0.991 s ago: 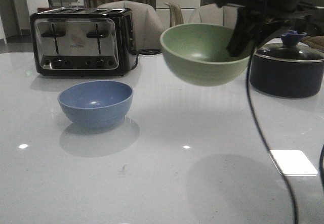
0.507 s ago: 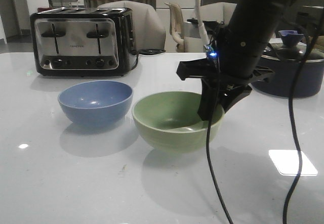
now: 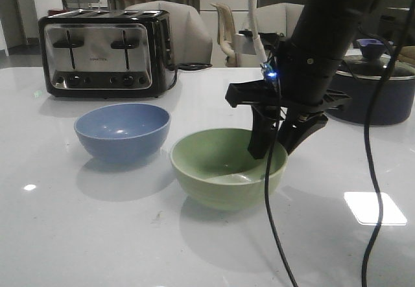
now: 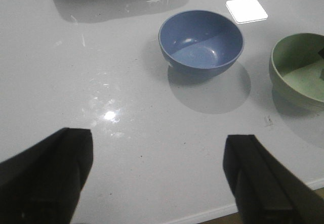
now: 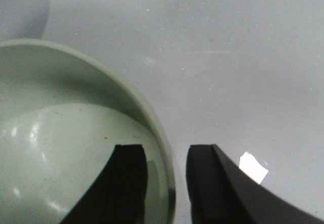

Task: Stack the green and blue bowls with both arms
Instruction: 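Set the green bowl down beside the blue bowl, release, withdraw right gripper, then lower the left gripper onto the rim of the light blue bowl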

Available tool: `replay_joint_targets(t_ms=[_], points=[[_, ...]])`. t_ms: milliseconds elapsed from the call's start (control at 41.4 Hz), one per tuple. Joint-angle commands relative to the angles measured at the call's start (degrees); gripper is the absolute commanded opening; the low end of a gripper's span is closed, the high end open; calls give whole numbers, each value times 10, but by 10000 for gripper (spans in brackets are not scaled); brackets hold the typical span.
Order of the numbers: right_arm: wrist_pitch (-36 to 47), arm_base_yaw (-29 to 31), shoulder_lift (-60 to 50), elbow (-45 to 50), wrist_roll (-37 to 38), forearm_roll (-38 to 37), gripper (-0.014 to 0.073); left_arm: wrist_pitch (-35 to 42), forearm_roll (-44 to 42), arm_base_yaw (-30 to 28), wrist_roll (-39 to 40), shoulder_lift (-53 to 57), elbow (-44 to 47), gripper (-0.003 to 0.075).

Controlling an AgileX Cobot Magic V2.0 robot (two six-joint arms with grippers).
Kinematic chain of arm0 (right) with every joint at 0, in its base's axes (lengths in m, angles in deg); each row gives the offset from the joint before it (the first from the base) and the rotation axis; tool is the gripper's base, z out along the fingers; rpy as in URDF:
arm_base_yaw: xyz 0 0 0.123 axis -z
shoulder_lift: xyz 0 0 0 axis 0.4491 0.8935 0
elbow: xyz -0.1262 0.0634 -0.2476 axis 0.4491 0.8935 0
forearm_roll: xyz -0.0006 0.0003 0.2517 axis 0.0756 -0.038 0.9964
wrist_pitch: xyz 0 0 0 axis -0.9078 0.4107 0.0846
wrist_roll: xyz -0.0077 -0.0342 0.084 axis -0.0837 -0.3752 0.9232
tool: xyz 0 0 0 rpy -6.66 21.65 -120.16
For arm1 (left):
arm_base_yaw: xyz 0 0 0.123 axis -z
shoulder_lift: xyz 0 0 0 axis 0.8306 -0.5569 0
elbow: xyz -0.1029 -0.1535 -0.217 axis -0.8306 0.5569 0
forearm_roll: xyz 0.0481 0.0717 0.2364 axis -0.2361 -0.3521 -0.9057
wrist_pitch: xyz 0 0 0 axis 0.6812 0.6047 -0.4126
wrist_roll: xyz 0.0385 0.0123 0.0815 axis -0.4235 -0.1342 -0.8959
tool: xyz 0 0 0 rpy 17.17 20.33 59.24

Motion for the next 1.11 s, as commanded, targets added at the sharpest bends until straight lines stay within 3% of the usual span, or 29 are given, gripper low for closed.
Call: replay_joint_targets(t_ms=[0, 338, 797, 1087], points=[[3, 0, -31, -18, -7, 10, 353, 46, 0, 5, 0, -5, -18, 584], [9, -9, -165, 7, -28, -9, 375, 46, 0, 5, 0, -5, -18, 584], [17, -12, -504, 238, -46, -68, 367, 46, 0, 5, 0, -12, -23, 584], [26, -12, -604, 315, -46, -68, 367, 44, 0, 5, -1, -134, -108, 584]])
